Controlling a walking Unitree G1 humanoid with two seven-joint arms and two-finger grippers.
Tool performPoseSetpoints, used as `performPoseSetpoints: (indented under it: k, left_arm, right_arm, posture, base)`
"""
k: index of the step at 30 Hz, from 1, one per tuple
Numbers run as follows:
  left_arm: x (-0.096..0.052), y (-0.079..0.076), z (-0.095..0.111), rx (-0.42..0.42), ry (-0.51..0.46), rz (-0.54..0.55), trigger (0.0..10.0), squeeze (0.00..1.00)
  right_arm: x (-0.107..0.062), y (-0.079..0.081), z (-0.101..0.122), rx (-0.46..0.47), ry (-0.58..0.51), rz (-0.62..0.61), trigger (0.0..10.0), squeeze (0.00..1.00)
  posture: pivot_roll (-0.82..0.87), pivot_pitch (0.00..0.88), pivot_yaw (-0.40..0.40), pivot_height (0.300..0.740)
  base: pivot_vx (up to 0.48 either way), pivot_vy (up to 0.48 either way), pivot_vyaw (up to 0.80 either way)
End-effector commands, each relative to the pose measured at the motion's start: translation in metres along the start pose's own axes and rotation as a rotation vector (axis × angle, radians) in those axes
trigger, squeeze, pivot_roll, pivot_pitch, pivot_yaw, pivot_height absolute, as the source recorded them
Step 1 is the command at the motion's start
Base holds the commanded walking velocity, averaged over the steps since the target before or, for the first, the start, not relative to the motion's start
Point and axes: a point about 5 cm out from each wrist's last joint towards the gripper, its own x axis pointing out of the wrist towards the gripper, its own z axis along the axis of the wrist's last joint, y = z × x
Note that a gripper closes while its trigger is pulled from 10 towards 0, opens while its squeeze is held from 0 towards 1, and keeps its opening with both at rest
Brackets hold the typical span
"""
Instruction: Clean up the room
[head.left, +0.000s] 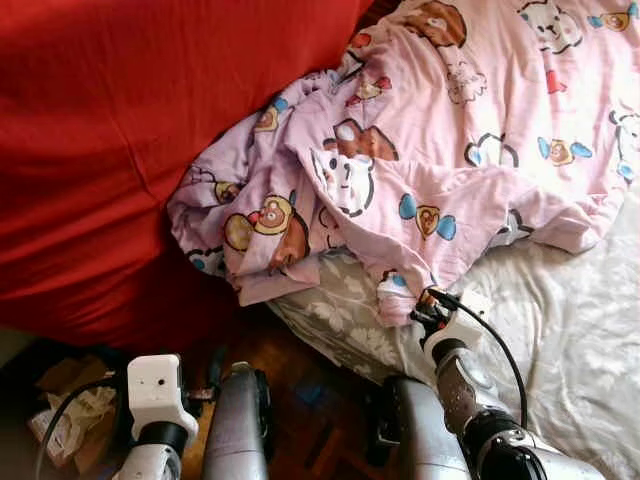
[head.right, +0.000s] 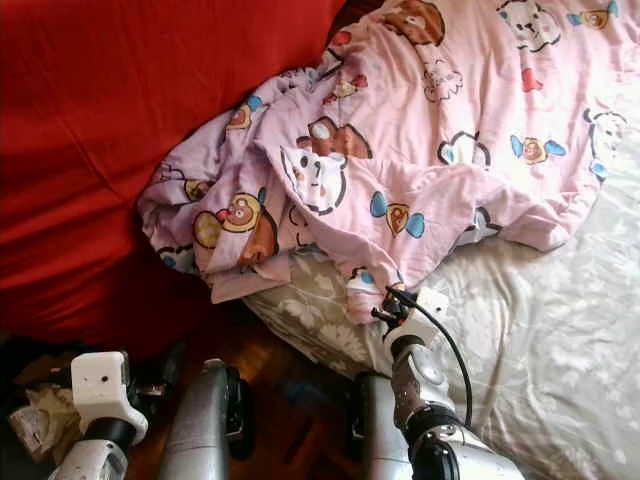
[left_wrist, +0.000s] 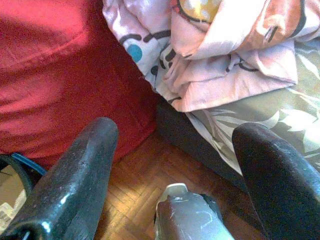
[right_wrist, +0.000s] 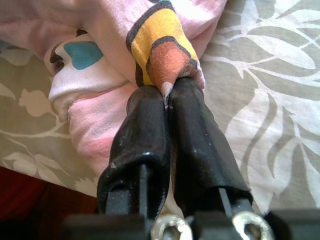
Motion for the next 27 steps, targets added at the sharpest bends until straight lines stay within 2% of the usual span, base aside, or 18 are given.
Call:
performPoseSetpoints:
  k: [1,3,4,5,6,13,20,27]
  left_arm:
    - [-0.003,0.009,-0.017,0.004,0.054,0.037,10.0,0.00]
    - [0.000,0.010,-0.020,0.002,0.057,0.044,10.0,0.00]
    - [0.003,0.012,-0.023,0.000,0.062,0.052,10.0,0.00]
    - [0.004,0.012,-0.025,-0.001,0.064,0.055,10.0,0.00]
    - [0.006,0.013,-0.027,-0.002,0.066,0.058,10.0,0.00]
    - [0.020,0.013,-0.040,-0.022,0.073,0.080,10.0,0.00]
    - [0.024,0.014,-0.057,-0.045,0.109,0.113,10.0,0.00]
    - [0.023,0.022,-0.081,-0.046,0.192,0.142,10.0,0.00]
  right_arm:
    - [-0.006,-0.007,-0.009,-0.011,0.005,-0.010,0.0,0.00]
    - [-0.006,-0.007,-0.008,-0.028,-0.007,0.000,0.0,0.00]
    - [-0.007,-0.006,-0.008,-0.067,-0.021,0.021,3.3,0.00]
    - [-0.007,-0.006,-0.008,-0.084,-0.026,0.028,3.3,0.00]
    - [-0.009,-0.006,-0.008,-0.097,-0.037,0.039,10.0,0.00]
    - [-0.018,-0.013,-0.012,-0.128,-0.096,0.051,10.0,0.00]
    - [-0.024,-0.015,-0.020,-0.136,-0.087,0.042,10.0,0.00]
    - [-0.020,-0.010,-0.013,-0.146,-0.111,0.046,10.0,0.00]
  posture:
    - [0.10,0.301,-0.013,0.638]
    - [0.10,0.284,-0.017,0.638]
    - [0.09,0.271,-0.018,0.638]
    - [0.09,0.271,-0.018,0.638]
    - [0.08,0.255,-0.022,0.638]
    - [0.03,0.187,-0.029,0.638]
    - [0.01,0.155,-0.036,0.678]
    - [0.02,0.117,-0.040,0.723]
  base:
    - [0.000,0.000,0.00]
    - [0.000,0.000,0.00]
    - [0.000,0.000,0.00]
    - [0.000,0.000,0.00]
    - [0.000,0.000,0.00]
    - [0.000,0.000,0.00]
    - [0.000,0.000,0.00]
    - [0.000,0.000,0.00]
